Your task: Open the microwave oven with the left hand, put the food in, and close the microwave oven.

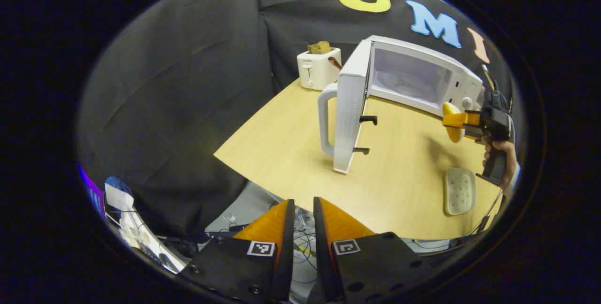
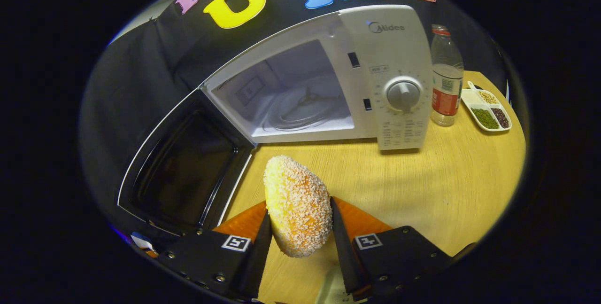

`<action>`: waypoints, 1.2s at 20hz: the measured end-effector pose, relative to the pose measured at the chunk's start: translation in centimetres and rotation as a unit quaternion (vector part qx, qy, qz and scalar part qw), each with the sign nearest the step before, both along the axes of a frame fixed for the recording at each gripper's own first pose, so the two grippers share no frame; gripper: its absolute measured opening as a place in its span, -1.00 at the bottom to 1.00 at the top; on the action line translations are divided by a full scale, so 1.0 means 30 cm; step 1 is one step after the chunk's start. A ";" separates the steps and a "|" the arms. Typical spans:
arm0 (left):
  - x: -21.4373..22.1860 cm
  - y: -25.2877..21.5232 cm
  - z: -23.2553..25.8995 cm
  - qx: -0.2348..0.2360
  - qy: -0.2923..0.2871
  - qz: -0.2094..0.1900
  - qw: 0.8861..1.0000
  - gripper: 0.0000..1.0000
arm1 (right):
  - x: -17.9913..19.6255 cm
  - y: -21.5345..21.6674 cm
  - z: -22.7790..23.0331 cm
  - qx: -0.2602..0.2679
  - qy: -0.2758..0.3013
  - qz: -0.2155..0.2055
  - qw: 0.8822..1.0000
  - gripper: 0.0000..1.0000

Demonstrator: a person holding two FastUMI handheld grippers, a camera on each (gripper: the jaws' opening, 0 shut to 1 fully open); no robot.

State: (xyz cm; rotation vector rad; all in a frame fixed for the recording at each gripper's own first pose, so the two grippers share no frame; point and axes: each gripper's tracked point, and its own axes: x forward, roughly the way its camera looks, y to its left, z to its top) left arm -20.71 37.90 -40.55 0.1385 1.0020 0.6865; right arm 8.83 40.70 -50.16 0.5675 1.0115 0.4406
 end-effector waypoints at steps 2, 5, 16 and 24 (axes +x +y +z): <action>-0.023 0.003 0.010 0.001 0.006 0.004 1.000 -0.38 | 0.073 0.055 0.012 0.019 -0.001 -0.034 0.999 0.31; -0.062 0.002 0.021 0.002 0.016 0.009 1.000 -0.38 | 0.183 0.129 -0.003 0.032 -0.006 -0.085 0.996 0.32; -0.176 0.044 0.053 0.005 0.032 0.027 0.999 -0.38 | 0.540 0.250 -0.105 0.012 -0.059 -0.234 0.970 0.36; -0.225 0.063 0.037 -0.006 0.037 0.048 0.998 -0.38 | 0.667 0.201 -0.146 -0.026 -0.094 -0.310 0.946 0.40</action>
